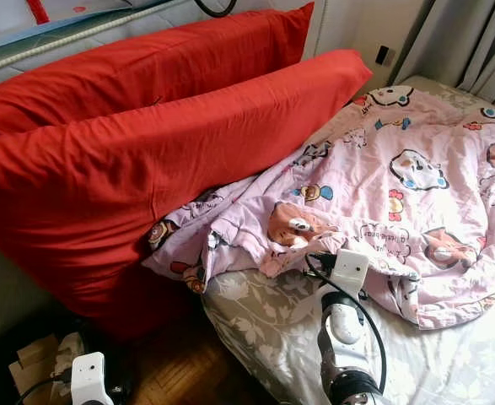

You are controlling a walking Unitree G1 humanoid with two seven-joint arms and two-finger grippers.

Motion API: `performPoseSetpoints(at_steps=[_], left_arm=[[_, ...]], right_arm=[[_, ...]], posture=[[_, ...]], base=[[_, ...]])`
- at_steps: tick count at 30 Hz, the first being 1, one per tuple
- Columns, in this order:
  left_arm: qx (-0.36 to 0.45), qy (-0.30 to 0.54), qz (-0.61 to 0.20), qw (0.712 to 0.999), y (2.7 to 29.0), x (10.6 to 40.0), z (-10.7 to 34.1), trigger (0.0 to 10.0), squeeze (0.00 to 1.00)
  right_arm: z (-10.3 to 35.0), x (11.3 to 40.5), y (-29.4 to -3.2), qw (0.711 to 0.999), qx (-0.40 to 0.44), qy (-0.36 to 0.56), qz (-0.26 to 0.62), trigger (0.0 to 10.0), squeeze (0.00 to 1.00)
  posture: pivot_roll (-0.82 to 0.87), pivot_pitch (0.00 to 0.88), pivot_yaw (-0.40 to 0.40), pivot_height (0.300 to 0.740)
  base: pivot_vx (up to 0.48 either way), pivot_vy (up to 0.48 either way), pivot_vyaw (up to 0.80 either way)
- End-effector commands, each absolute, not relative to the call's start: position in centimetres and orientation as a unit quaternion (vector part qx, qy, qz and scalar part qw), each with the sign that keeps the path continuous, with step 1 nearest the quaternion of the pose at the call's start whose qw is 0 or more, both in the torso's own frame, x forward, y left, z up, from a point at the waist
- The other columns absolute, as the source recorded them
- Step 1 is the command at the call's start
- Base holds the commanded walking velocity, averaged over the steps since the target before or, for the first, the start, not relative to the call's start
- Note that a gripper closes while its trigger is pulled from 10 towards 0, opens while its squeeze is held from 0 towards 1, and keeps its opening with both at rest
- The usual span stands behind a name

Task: Clean up the room

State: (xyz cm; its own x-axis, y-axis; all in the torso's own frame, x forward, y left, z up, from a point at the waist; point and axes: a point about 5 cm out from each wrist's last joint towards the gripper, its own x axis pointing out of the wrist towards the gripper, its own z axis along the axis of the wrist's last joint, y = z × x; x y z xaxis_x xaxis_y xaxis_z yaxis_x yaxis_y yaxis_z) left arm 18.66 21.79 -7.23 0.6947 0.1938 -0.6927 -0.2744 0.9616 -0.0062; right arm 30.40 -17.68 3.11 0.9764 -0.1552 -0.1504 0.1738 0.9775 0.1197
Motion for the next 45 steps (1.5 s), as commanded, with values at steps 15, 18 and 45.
performPoseSetpoints(at_steps=[15, 18, 45], left_arm=[[-0.057, 0.389, 0.128, 0.911, 21.55, 17.66, -7.84, 10.0, 0.0], [-0.056, 0.389, 0.129, 0.91, 21.68, 17.58, -7.85, 10.0, 0.0], [-0.051, 0.388, 0.123, 0.912, 21.74, 17.63, -7.8, 10.0, 0.0]], right_arm=[[3.1, 30.33, -17.75, 0.992, 0.067, 0.067, -0.088, 10.0, 0.0], [3.06, 30.32, -17.7, 0.992, 0.067, 0.068, -0.087, 10.0, 0.0], [2.9, 30.26, -17.52, 0.991, 0.07, 0.073, -0.087, 10.0, 0.0]], posture=[[0.09, 0.211, -0.02, 0.74], [0.09, 0.211, -0.019, 0.74], [0.09, 0.195, -0.012, 0.74]], base=[[0.0, 0.0, 0.0], [0.0, 0.0, 0.0], [0.0, 0.0, 0.0]])
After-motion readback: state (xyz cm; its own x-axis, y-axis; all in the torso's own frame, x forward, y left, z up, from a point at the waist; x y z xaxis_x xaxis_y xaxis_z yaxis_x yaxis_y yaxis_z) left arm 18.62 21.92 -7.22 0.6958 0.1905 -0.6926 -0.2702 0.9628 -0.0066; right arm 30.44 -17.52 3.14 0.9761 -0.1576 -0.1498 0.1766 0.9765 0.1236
